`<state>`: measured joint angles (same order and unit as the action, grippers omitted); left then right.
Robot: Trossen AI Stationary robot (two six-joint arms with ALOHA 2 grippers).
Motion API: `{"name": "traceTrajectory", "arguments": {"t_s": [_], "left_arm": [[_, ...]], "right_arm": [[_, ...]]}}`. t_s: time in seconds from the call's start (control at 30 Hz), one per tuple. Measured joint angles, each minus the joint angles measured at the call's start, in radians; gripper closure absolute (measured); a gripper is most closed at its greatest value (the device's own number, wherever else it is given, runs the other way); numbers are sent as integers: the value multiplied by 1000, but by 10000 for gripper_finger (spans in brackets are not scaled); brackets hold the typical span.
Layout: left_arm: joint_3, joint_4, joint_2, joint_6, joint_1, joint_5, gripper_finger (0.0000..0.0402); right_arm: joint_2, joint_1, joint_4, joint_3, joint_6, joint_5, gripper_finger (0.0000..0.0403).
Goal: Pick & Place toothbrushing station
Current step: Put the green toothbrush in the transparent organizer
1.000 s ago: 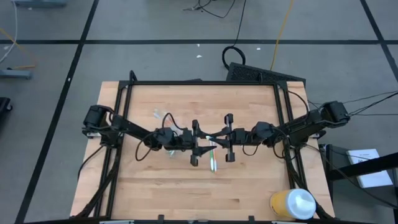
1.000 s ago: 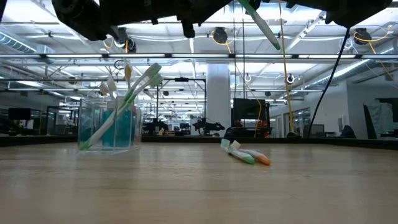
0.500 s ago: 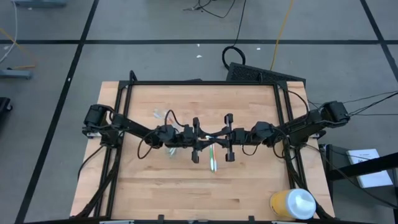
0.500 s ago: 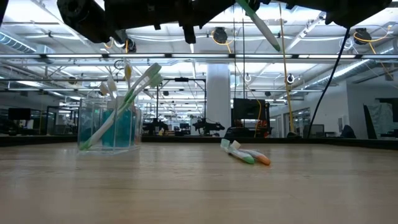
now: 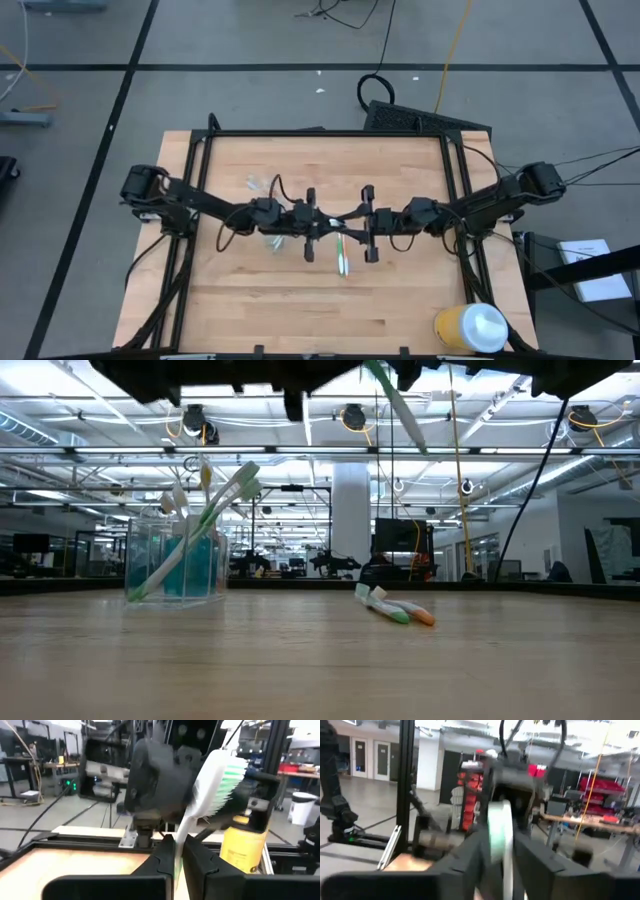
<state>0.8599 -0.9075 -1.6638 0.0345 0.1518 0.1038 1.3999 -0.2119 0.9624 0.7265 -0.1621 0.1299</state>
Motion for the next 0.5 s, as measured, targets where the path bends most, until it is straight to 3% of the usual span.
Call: {"name": "traceTrajectory", "arguments": {"t_s": [0.27, 0.5], "left_arm": [[0, 323, 195, -74, 68, 160, 387], [0, 715, 368, 22, 186, 410, 387]], "right_arm": [[-134, 1, -224, 0, 109, 31, 171], [-225, 0, -414, 0, 152, 60, 148]]}}
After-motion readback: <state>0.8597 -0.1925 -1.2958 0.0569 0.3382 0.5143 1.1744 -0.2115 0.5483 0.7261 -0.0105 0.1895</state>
